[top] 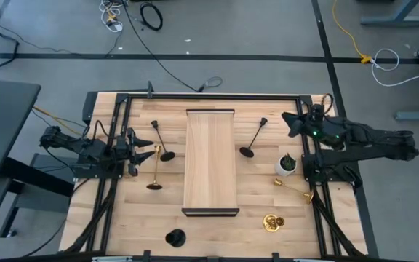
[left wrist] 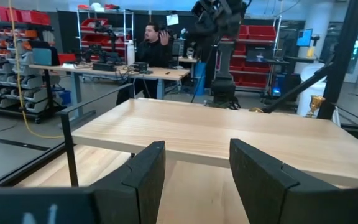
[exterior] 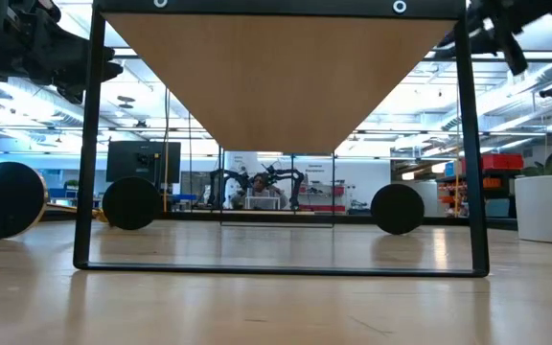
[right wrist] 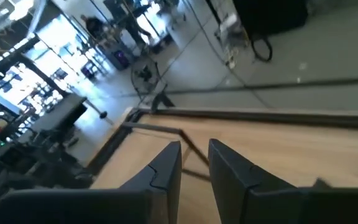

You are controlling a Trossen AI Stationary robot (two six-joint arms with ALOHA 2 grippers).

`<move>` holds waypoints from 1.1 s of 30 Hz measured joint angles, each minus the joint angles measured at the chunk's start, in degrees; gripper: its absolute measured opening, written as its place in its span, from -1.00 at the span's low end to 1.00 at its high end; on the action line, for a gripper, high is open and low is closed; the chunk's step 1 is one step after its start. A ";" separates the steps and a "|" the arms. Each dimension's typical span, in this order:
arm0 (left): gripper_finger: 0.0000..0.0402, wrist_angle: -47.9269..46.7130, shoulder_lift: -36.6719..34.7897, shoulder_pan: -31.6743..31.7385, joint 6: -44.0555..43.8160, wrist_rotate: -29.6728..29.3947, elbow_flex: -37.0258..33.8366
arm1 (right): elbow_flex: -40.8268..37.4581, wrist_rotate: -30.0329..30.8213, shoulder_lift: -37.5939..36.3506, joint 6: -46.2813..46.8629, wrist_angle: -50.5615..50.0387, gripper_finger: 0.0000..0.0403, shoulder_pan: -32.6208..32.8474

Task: Pick & Place candle stick holders
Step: Put the top right black candle holder on the shelf

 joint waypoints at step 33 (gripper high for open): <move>-0.10 0.18 0.02 0.02 -7.48 6.22 0.00 | 18.13 -34.57 45.55 21.26 -20.49 -0.77 -23.62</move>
